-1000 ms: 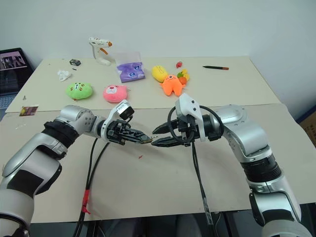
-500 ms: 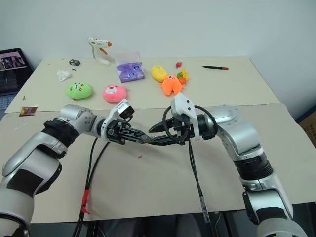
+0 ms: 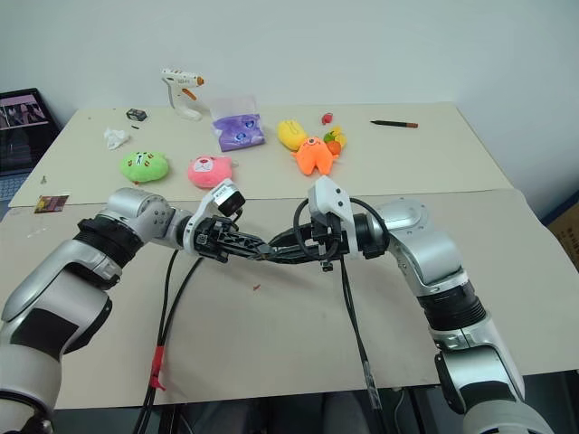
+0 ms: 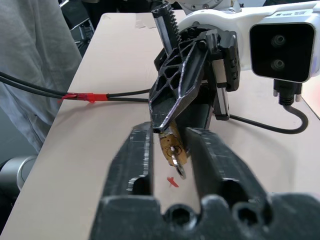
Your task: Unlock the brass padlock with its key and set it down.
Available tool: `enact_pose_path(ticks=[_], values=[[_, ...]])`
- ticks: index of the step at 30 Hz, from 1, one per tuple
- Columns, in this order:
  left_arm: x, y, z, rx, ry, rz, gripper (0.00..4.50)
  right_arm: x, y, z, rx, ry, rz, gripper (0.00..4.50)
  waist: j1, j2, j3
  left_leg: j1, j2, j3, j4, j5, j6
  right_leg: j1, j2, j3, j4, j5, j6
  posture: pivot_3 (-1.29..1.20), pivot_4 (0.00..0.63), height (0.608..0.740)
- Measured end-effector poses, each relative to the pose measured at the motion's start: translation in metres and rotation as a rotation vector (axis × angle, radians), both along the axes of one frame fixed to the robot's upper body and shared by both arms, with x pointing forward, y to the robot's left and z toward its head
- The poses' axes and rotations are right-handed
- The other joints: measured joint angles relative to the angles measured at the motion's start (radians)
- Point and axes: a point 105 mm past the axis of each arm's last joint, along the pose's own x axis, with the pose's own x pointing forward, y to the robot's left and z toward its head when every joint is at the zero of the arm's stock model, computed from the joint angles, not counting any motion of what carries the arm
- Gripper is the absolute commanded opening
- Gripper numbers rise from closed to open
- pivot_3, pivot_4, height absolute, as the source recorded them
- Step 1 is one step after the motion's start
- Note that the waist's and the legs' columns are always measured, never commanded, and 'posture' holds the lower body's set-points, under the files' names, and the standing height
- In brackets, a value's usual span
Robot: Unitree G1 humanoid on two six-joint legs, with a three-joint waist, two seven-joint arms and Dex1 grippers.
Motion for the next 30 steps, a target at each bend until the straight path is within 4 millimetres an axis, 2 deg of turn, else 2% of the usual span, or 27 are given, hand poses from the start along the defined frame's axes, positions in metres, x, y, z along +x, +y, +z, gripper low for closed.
enact_pose_path(ticks=[17,19,21,22,24,27,30], values=[[0.005,-0.001,-0.001,-0.016,-0.033,0.013,0.84,0.002,-0.001,-0.001,-0.002,-0.019,-0.016,0.18,0.0,0.0,0.0,0.0,0.0,0.0,0.0,0.0,0.0,0.0,0.0,0.0,0.0,0.0,0.0,0.0,0.15,0.74],[0.007,-0.002,-0.001,-0.026,-0.048,0.021,1.84,0.004,-0.002,0.0,-0.001,-0.023,-0.029,0.18,0.0,0.0,0.0,0.0,-0.001,0.0,0.0,0.0,0.0,0.0,0.0,0.0,0.0,0.0,0.0,0.0,0.15,0.74],[0.013,-0.003,0.004,-0.048,-0.082,0.047,2.21,0.004,-0.002,-0.001,0.001,-0.018,-0.03,0.18,0.0,0.0,0.0,0.0,-0.001,0.0,0.001,0.0,0.0,0.0,0.0,0.0,0.0,0.0,0.0,0.0,0.15,0.74],[0.018,-0.005,0.017,-0.088,-0.123,0.063,2.72,0.003,0.001,-0.001,0.006,-0.013,-0.022,0.18,0.0,-0.001,0.0,-0.001,-0.001,0.0,0.001,0.0,0.0,0.0,0.0,0.0,0.0,0.0,0.0,0.0,0.15,0.74],[0.022,-0.007,0.04,-0.144,-0.183,0.067,3.35,0.003,0.001,-0.001,0.007,-0.012,-0.022,0.18,0.0,-0.001,0.0,-0.001,-0.001,0.0,0.001,0.0,0.0,0.0,-0.001,0.0,0.0,0.0,0.0,0.0,0.15,0.74],[0.023,-0.005,0.062,-0.222,-0.23,0.078,4.4,0.003,0.001,-0.002,0.007,-0.012,-0.022,0.18,-0.001,-0.001,0.0,0.0,-0.001,0.0,0.001,0.0,0.0,0.0,-0.001,0.0,0.0,0.0,0.0,0.0,0.15,0.74],[0.024,0.0,0.066,-0.23,-0.274,0.091,4.46,0.003,0.001,-0.002,0.006,-0.011,-0.023,0.18,-0.004,-0.001,0.0,0.0,-0.001,0.0,0.001,0.0,0.0,0.0,-0.001,0.0,0.001,0.0,0.0,0.0,0.15,0.74]])
